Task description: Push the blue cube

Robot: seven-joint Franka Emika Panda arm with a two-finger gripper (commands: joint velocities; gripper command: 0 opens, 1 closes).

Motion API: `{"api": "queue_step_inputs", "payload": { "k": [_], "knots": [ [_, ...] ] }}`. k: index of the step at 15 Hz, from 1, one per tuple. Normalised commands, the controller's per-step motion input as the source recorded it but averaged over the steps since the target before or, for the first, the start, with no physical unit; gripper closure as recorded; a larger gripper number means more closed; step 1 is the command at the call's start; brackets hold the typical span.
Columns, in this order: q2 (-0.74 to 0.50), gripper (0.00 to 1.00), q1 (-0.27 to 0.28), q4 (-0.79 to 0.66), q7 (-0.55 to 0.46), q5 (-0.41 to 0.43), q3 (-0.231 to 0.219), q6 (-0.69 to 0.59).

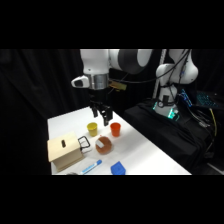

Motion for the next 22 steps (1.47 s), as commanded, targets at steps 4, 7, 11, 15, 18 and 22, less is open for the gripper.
{"api": "queue_step_inputs", "payload": {
  "k": [4, 7, 11, 15, 18, 22],
  "knots": [
    [0.23, 0.52, 0.115, 0.25, 0.19, -0.173, 0.046, 0.06],
    [0.13, 0.76, 0.118, 0.15, 0.15, -0.147, 0.056, 0.05],
    [0.23, 0.97, 0.096, 0.18, 0.13, -0.158, 0.038, 0.11],
    [0.37, 0.94, 0.049, 0.24, 0.06, -0.174, -0.008, 0.22],
    [0.36, 0.95, 0.051, 0.25, 0.03, -0.124, -0.019, 0.16],
    [0.28, 0.96, 0.07, 0.22, 0.02, -0.084, -0.003, 0.1]
  ]
}}
